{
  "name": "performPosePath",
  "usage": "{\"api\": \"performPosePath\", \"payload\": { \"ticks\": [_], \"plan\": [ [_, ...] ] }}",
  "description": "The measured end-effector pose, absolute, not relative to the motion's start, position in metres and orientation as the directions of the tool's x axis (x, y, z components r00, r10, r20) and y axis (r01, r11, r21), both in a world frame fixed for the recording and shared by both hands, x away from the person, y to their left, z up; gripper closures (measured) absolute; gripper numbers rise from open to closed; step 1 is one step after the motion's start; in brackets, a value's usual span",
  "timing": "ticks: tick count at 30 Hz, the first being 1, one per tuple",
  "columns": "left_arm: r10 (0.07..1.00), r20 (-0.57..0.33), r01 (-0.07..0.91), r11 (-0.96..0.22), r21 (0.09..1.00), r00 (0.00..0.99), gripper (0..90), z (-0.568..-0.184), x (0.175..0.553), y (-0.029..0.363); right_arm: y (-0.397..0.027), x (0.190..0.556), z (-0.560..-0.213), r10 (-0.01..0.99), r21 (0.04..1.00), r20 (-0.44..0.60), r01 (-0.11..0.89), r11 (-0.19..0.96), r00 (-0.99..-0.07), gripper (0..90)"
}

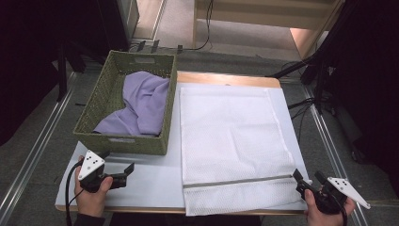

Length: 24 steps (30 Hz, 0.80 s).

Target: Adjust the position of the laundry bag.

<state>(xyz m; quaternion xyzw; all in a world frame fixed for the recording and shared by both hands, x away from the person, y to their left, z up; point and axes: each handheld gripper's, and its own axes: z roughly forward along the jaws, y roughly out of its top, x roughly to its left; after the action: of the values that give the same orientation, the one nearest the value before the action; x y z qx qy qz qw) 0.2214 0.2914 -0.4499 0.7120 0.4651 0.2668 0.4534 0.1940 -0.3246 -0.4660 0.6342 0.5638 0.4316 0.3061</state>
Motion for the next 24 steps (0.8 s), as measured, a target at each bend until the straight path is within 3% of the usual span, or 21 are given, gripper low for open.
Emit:
{"api": "performPosePath", "payload": {
  "ticks": [6,14,19,24],
  "plan": [
    [0.886,-0.034,0.407,-0.178,0.896,0.462,0.3,-0.449,0.219,0.275,-0.320,0.197,-0.465,0.984,0.881,0.179,0.449,-0.150,-0.022,23.5],
    [0.866,-0.046,0.406,-0.186,0.895,0.498,10.1,-0.449,0.217,0.235,-0.315,0.209,-0.462,0.985,0.867,0.172,0.480,-0.137,-0.030,27.3],
    [0.857,-0.018,0.413,-0.230,0.881,0.515,14.3,-0.457,0.219,0.189,-0.321,0.227,-0.457,0.982,0.857,0.182,0.497,-0.135,-0.048,38.1],
    [0.860,-0.012,0.438,-0.248,0.864,0.510,16.3,-0.460,0.226,0.165,-0.323,0.236,-0.457,0.978,0.868,0.191,0.481,-0.127,-0.086,43.3]
  ]
}}
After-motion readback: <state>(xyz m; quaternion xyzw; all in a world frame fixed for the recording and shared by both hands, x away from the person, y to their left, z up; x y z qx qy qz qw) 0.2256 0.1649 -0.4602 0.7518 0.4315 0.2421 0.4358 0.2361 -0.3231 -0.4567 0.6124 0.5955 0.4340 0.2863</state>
